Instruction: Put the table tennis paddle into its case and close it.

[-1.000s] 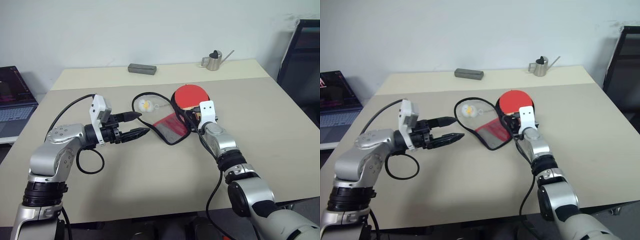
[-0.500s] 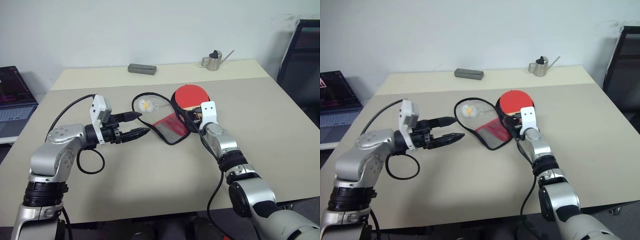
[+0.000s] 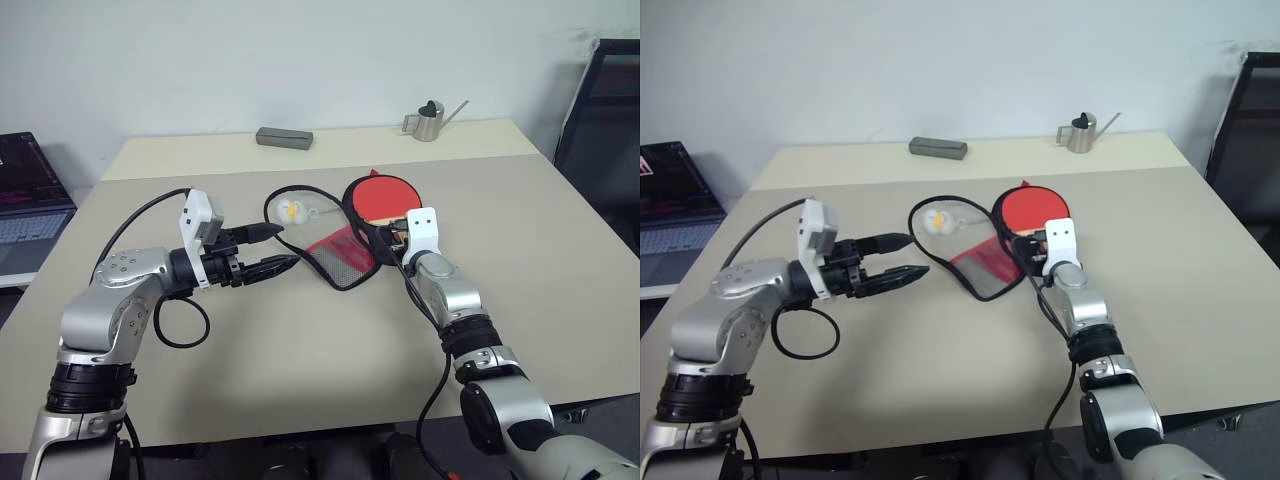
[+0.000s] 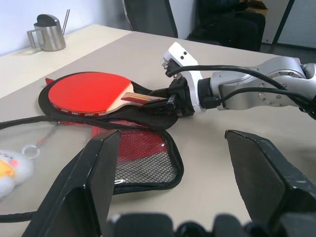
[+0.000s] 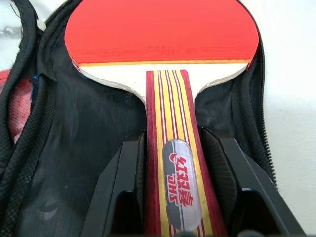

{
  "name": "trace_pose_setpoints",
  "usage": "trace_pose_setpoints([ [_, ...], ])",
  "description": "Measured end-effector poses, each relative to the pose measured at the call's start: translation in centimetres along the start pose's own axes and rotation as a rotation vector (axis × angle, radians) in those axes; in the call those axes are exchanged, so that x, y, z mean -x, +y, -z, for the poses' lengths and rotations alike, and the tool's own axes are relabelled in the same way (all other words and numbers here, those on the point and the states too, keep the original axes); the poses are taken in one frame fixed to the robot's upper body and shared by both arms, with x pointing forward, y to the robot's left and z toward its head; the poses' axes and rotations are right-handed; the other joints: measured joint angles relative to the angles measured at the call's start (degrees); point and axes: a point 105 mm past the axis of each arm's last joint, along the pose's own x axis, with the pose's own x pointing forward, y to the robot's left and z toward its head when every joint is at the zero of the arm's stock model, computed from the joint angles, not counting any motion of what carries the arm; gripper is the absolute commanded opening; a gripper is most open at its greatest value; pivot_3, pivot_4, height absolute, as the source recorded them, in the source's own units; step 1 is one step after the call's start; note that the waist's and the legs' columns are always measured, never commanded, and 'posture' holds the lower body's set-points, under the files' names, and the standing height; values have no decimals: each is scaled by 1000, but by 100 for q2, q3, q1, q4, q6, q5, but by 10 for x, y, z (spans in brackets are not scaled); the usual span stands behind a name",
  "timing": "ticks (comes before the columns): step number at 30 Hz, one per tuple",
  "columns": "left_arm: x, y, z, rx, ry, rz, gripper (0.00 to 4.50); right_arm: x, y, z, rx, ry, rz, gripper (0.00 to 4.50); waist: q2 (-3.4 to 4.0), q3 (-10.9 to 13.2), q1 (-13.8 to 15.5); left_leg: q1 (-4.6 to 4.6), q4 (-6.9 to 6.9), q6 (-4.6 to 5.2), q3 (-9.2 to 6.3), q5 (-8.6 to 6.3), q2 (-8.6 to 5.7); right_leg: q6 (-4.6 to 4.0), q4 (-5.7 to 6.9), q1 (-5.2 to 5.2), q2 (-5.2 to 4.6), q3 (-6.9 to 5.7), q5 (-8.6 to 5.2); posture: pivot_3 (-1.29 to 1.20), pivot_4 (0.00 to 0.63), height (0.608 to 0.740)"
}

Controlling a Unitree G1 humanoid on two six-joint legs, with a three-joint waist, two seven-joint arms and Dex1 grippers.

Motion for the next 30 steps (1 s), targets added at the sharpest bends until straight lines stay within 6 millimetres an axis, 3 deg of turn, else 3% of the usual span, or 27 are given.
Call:
trace_pose_setpoints([
  [8,0,0,0,0,0,0,3704,-2,2,0,7,10,-5,1422,-1,-1,-4,1,1,0,2,0,0,-1,1,0,0,1,1,0,150,740],
  [17,0,0,0,0,3,-2,3704,-1,7,-1,-10,17,-15,4297,-1,-1,-4,2,2,-1,1,1,4,-3,2,0,3,1,2,0,150,740],
  [24,1,3,3,-7,14,-22,3704,20,14,-19,-64,-27,-60,4297,-1,-1,6,0,1,-1,-2,1,5,-3,1,0,3,0,2,0,150,740],
  [30,1,46,12,-42,12,-278,3704,62,9,-48,-21,-130,-171,4297,-8,-5,58,0,5,16,-7,-9,5,-4,1,3,4,-8,3,0,150,740],
])
